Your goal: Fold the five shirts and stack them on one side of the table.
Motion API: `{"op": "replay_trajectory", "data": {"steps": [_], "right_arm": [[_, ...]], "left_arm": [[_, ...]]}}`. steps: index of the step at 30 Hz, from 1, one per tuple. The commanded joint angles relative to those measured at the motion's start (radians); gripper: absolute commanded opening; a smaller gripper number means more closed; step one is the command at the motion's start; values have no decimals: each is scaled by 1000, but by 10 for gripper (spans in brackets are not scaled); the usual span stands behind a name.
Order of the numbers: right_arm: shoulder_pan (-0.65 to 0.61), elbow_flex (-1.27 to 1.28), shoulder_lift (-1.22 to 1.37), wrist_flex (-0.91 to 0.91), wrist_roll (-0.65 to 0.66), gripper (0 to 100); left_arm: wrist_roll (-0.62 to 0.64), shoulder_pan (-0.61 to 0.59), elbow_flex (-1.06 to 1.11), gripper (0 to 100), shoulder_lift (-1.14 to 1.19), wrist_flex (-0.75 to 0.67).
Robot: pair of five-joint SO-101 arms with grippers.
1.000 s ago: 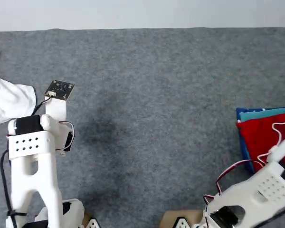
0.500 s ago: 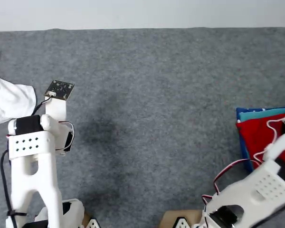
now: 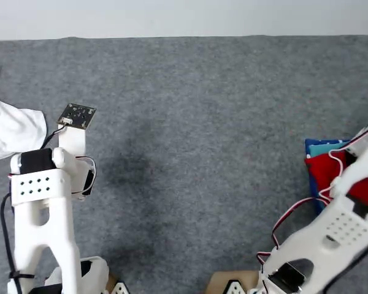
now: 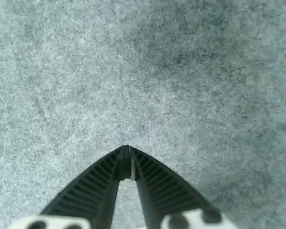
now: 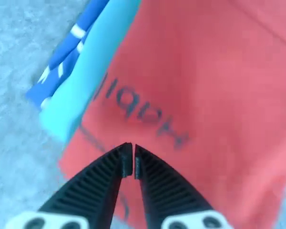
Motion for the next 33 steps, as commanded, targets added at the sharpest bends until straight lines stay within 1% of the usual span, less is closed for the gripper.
{"op": "replay_trajectory", "data": {"steps": [1, 3, 6, 15, 18, 21, 28, 33], "right_arm": [[-21, -54, 81, -122, 11, 9], [-28, -58, 122, -174, 21, 9], [-35, -95, 114, -168, 71, 9], [-41, -259, -10, 12, 83, 9], [-71, -285, -47, 96, 91, 9], [-117, -296, -87, 188, 140, 9], [-145, -172, -266, 189, 164, 9], [-170, 15, -432, 189, 265, 9]], "left_arm": [[-5, 3, -4, 3, -21, 9], [-5, 3, -4, 3, -21, 9], [-5, 3, -4, 3, -21, 9], [-5, 3, -4, 3, -21, 9], [-5, 3, -4, 3, -21, 9], [-5, 3, -4, 3, -21, 9], [-6, 6, -12, 3, -28, 14], [-5, 6, -42, 3, -29, 14]]}}
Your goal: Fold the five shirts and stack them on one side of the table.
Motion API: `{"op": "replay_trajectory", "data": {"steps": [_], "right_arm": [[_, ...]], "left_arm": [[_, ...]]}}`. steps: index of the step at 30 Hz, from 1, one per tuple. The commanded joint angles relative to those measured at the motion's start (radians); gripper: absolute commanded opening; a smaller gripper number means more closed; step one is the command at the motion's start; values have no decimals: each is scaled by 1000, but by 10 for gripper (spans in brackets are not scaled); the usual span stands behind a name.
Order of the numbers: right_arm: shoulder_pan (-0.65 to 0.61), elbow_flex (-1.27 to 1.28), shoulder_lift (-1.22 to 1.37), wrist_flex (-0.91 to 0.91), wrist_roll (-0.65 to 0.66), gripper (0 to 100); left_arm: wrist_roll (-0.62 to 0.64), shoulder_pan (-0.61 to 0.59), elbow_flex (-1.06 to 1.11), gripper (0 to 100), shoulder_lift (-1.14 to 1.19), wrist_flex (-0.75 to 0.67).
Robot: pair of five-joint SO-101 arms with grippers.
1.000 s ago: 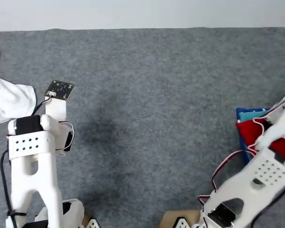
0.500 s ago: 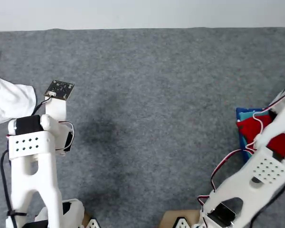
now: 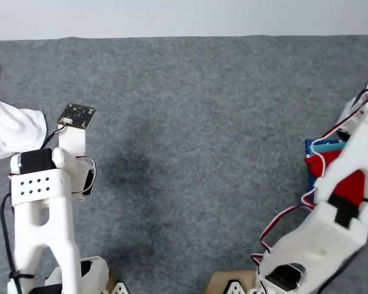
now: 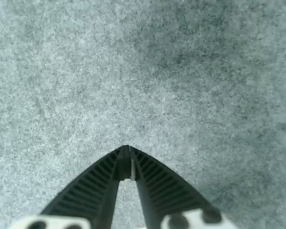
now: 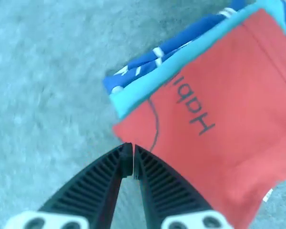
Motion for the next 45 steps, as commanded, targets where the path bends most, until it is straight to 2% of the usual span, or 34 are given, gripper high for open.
{"op": "replay_trajectory", "data": {"steps": [1, 7, 11, 14, 18, 22, 28, 36, 40, 45], "right_arm": [[-18, 123, -177, 41, 52, 9], [-15, 437, -351, 39, 54, 9], [-16, 647, -429, 35, 54, 9], [-15, 747, -479, 35, 54, 9], [-13, 816, -549, 35, 52, 9], [-13, 872, -616, 35, 51, 9], [-19, 968, -648, 30, 51, 9], [-58, 1270, -656, -107, 54, 9], [-77, 1301, -699, -217, 49, 9], [-216, 1438, -777, -361, 52, 9]], "left_arm": [[-3, 5, -51, 3, -29, 14], [-2, 0, -127, 3, -29, 17], [0, -6, -252, 3, -29, 51], [3, -72, -355, 3, -17, 40], [29, -219, -453, 5, 57, -20], [-43, -311, -530, 5, 218, -44], [-161, -373, -648, 6, 456, -72], [-186, -382, -786, 143, 680, -161], [-186, -381, -875, 173, 781, -181], [-189, -382, -984, 185, 922, -186]]}}
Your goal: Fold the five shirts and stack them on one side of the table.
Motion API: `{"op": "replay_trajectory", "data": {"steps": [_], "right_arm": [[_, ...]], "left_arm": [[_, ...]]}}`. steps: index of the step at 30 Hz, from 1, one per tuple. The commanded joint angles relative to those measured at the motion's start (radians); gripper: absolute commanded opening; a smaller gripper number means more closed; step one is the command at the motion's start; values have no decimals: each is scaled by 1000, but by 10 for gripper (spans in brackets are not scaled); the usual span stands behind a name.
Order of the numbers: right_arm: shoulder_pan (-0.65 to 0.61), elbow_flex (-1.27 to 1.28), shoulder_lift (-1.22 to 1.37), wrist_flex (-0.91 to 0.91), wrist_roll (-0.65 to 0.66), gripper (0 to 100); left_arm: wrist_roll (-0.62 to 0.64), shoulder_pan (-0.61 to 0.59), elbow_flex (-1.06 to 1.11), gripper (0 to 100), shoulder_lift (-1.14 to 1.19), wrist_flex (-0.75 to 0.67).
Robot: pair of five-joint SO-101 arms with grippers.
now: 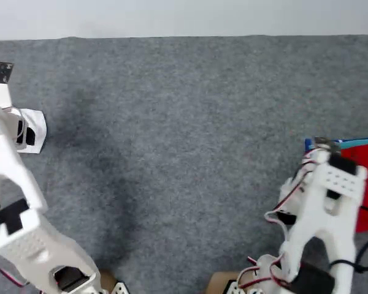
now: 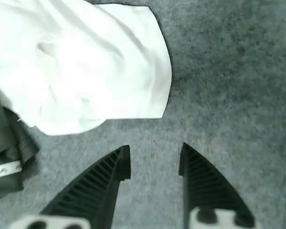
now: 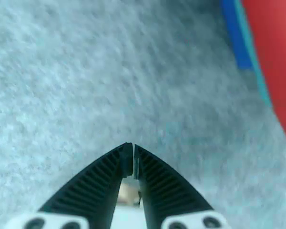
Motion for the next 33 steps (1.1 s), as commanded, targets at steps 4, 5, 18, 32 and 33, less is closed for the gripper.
{"op": "replay_trajectory", "data": {"steps": [4, 5, 18, 32, 33], "right_arm": [[-139, 92, -111, -191, 6, 9], [-153, 117, -111, -229, 6, 9], [-252, 388, -120, -628, 12, 9], [-354, 491, -124, -734, 5, 9], [-354, 491, -124, -727, 5, 9]], "left_arm": [[-11, -5, -183, 185, 140, -25], [-12, -5, -214, 185, 172, -25], [-61, -35, -596, 184, 569, -17], [-169, -40, -765, 44, 870, 46], [-169, -40, -766, 31, 881, 46]]}}
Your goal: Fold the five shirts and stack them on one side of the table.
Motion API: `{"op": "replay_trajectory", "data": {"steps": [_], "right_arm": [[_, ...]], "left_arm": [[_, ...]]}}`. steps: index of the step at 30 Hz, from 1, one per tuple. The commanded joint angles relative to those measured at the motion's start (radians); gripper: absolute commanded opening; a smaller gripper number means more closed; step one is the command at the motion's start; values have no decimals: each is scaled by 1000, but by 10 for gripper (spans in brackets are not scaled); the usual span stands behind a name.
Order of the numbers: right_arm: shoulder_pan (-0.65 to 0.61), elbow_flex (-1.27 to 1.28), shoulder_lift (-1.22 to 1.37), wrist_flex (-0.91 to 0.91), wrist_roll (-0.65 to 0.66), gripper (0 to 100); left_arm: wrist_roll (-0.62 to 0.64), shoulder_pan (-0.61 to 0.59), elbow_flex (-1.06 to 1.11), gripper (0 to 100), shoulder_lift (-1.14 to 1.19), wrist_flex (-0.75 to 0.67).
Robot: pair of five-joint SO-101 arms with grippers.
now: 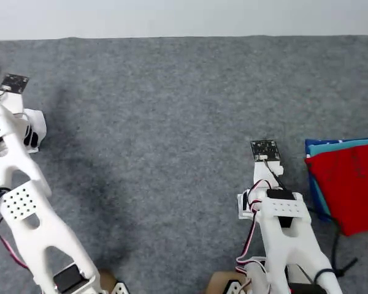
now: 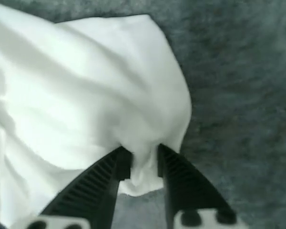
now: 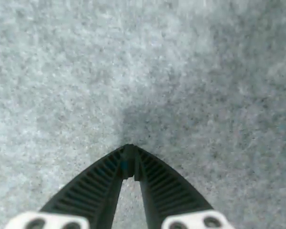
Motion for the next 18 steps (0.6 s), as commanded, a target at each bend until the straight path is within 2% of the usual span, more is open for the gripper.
{"op": "replay_trajectory", "data": {"steps": [1, 8, 14, 18], "right_arm": [[-15, 2, -4, -5, 2, 9], [-18, 12, 5, 94, 5, 10], [-19, 49, 2, 165, 5, 10], [-19, 49, 4, 165, 5, 10]], "left_arm": [[-20, -14, -2, 18, 87, -8], [-18, -11, -10, 2, 100, 6], [-12, 9, -197, 2, 52, 187], [77, 38, -384, 2, 38, 282]]}}
